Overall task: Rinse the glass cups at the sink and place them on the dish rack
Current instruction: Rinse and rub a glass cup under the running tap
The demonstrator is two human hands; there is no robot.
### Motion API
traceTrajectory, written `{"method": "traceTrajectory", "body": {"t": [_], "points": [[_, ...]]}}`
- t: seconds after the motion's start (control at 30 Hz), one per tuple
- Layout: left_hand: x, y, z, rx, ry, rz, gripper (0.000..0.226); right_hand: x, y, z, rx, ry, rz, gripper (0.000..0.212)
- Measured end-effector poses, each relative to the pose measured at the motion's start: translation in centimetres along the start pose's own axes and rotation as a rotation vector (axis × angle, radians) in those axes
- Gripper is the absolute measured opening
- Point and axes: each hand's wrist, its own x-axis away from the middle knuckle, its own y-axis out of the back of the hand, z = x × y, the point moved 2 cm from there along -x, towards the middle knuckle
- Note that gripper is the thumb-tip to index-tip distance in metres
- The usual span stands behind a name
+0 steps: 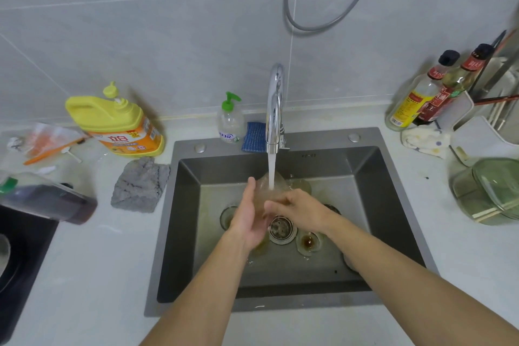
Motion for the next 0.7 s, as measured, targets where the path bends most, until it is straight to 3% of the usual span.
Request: {"method": "traceTrajectory", "body": {"t": [0.1,0.2,0.3,0.43,0.57,0.7], "points": [[0.3,-0.2,-0.2,-0.015,-0.031,-0.007,0.057,0.3,-0.9,0.0,-0.109,-0.044,0.001,0.034],[-0.1,0.4,-0.4,0.005,0.003,-0.027,0.064,0.3,-0.5,-0.6,0.048,0.044,0.025,0.035],[-0.6,1.1,0.2,0.085,0.046,-0.004,0.069,0.1,-0.4,-0.2,0.267,0.093,-0.073,0.04],[-0.7,1.1,0.5,0.19,0.019,0.04,0.067,0.6,-2.7,1.2,0.219,0.132,-0.227,0.036],[-1.0,1.5,-0.2,0.179,0.011,0.032,0.066,1.5,-1.9,0.5,0.507,0.369,-0.215,0.026],[-1.5,1.5,-0.2,0.204,0.048,0.028,0.059,1.8,-0.6,-0.2,0.842,0.51,-0.378,0.027]]}}
